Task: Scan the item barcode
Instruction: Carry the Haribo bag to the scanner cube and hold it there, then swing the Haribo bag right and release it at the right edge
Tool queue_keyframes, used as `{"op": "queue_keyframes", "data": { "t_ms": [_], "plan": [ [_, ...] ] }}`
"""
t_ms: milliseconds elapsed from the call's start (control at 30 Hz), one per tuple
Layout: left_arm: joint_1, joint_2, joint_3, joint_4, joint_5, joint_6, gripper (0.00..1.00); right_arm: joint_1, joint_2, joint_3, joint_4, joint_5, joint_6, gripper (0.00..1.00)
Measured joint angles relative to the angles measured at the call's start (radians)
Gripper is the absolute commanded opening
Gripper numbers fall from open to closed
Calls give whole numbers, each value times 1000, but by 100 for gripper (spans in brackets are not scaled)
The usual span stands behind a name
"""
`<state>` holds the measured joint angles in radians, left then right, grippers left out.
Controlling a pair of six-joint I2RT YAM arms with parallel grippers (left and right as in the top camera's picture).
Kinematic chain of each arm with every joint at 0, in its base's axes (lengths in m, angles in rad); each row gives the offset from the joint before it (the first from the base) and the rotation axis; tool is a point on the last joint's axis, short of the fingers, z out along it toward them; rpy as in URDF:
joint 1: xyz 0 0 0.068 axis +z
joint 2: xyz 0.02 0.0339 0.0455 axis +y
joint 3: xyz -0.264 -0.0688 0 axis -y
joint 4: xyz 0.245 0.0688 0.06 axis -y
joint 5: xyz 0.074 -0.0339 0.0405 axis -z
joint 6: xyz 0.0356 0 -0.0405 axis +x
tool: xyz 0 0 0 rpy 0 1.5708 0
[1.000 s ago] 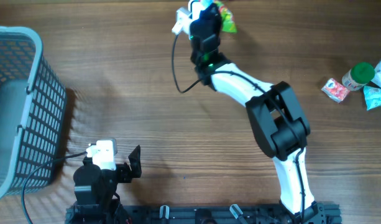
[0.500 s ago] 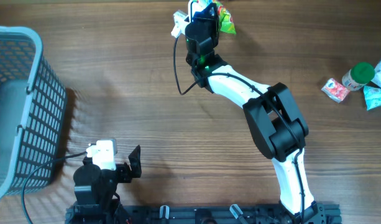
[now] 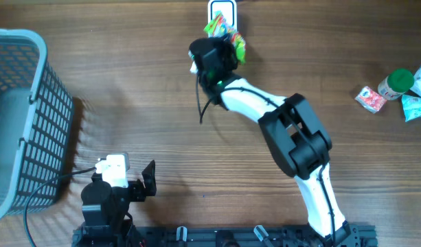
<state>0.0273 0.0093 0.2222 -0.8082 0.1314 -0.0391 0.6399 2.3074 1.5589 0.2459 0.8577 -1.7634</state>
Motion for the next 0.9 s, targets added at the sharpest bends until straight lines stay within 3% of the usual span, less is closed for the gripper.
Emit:
{"op": "queue_keyframes", "data": {
  "t_ms": [333,633,733,900],
  "plan": [
    [0,0,0,0,0,0,100,40,1,-91,-105,-77,28,5],
    [0,0,0,0,0,0,100,118,-13,-93,-248,-185,396,5],
    [0,0,0,0,0,0,100,136,-108,-102,-381,-253,531,5],
    [0,0,0,0,0,0,100,114,-434,-111,-578,-423,757,4]
  ]
}}
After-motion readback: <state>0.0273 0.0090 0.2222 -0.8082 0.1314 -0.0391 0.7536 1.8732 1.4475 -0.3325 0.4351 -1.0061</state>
